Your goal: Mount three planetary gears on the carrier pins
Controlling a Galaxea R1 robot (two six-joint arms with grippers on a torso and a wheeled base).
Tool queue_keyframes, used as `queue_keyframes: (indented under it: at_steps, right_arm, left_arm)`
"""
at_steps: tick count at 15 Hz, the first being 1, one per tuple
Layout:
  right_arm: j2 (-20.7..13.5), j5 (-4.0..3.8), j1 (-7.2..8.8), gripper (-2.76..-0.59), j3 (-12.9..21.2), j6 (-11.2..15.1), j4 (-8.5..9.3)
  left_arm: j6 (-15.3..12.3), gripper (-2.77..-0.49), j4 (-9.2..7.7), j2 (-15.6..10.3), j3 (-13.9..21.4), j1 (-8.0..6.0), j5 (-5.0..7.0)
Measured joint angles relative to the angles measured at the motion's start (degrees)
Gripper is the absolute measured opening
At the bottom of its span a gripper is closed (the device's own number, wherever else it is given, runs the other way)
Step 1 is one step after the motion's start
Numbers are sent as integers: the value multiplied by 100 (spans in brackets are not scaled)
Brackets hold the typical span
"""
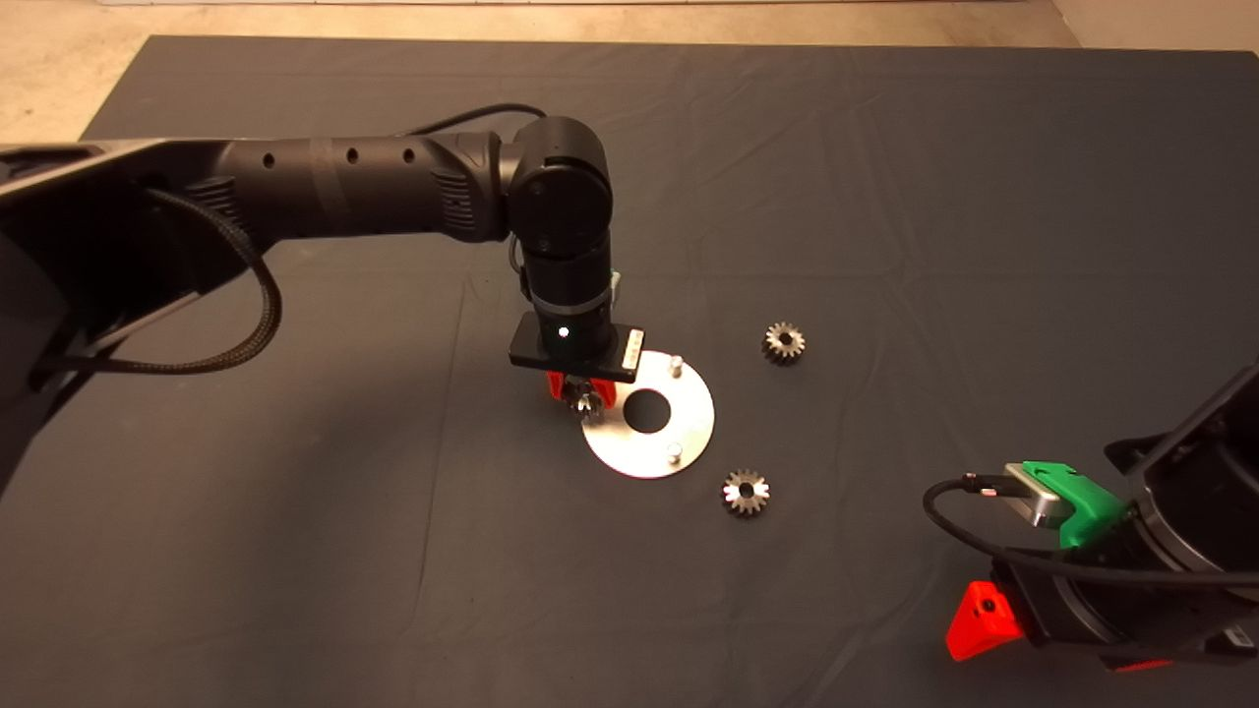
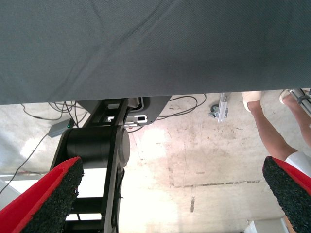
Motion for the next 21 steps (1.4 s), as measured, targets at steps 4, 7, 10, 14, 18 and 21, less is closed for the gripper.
queue_keyframes:
  at_steps: [4, 7, 10, 14, 18, 21]
  right_arm:
    - [0, 0, 0, -60, 0, 2, 0]
    - [0, -2, 0, -60, 0, 0, 0]
    - [0, 2, 0, -60, 0, 0, 0]
    - [0, 0, 0, -60, 0, 0, 0]
    - [0, 0, 0, -60, -2, 0, 0]
    - [0, 0, 2, -60, -2, 0, 0]
  left_arm:
    - [2, -261, 2, 17, 0, -105, -7]
    - [2, -261, 2, 66, 0, -105, -74]
    - [2, -261, 0, 101, 0, -105, -72]
    - [2, -261, 2, 144, 0, -105, -74]
    - [6, -261, 0, 144, -6, -105, -72]
    - [11, -261, 0, 143, -9, -105, -72]
